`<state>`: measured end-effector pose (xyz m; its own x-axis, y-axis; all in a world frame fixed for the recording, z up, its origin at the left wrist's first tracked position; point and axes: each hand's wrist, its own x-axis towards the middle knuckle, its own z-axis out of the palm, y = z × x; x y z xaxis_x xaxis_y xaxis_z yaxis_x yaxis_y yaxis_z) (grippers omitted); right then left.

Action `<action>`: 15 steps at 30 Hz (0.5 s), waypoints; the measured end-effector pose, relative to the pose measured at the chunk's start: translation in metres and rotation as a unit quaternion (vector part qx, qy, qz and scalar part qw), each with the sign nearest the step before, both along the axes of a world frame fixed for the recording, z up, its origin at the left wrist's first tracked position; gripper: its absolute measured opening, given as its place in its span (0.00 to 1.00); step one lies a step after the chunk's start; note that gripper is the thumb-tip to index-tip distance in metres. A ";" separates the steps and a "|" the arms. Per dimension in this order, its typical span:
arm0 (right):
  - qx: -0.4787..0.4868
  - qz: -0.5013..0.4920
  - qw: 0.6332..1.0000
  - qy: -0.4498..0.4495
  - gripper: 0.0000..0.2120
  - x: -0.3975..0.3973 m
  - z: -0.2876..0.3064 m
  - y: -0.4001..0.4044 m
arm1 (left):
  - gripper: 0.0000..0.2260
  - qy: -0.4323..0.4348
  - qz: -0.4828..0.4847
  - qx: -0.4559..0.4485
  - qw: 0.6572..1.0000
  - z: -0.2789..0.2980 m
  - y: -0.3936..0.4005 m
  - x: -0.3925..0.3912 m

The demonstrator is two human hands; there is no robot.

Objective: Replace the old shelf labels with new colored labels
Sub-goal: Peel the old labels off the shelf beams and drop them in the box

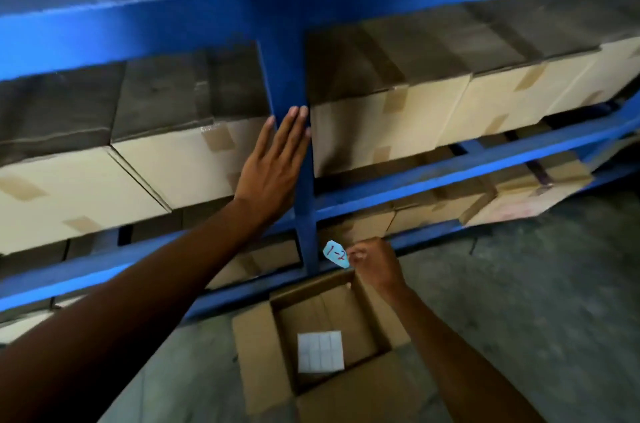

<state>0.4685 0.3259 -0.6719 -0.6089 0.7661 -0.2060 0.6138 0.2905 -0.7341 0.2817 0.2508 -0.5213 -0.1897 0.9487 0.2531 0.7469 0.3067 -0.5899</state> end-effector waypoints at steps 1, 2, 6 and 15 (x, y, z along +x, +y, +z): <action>-0.006 -0.004 1.000 -0.024 0.07 0.003 -0.014 -0.002 | 0.39 0.001 0.000 0.005 1.000 -0.002 0.003 0.000; -0.019 -0.012 0.999 -0.049 0.08 0.007 -0.030 -0.006 | 0.39 0.008 -0.002 0.007 1.000 -0.008 0.004 -0.001; -0.095 -0.033 0.987 -0.122 0.11 0.018 -0.076 -0.026 | 0.39 0.030 -0.007 0.005 0.999 -0.019 0.004 -0.007; -0.131 -0.002 0.980 -0.147 0.09 0.009 -0.104 -0.041 | 0.38 0.021 -0.032 0.028 0.999 -0.027 0.007 -0.011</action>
<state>0.4778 0.2847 -0.7764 -0.4900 0.6658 -0.5627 0.8112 0.1119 -0.5739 0.2710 0.2575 -0.5487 -0.1171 0.9427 0.3123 0.7412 0.2923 -0.6044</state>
